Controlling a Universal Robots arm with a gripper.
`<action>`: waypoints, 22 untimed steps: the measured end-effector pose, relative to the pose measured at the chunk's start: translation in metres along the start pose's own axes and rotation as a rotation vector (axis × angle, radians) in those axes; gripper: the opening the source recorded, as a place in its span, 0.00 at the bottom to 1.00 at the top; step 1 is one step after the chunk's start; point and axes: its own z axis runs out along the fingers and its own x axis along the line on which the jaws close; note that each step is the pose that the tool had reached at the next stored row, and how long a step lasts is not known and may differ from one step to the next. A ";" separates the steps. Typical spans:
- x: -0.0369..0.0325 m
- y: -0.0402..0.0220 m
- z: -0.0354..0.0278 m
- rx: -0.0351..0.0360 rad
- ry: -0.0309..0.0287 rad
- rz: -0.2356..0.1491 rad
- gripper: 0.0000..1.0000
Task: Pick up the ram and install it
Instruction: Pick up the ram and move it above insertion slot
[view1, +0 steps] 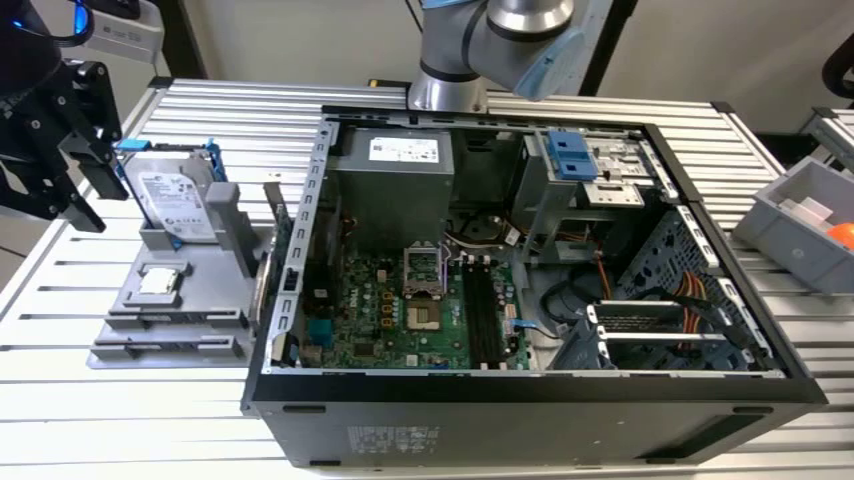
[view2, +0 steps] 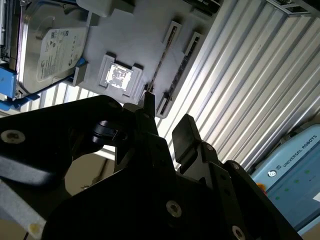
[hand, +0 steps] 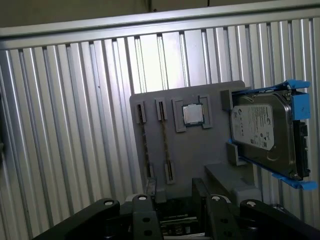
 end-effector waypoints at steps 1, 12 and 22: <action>0.0000 0.0000 0.0000 0.0000 0.0000 0.000 1.00; 0.0001 0.0002 0.0081 -0.0012 -0.0003 -0.021 1.00; 0.0009 0.0003 0.0234 -0.0034 -0.0009 -0.063 1.00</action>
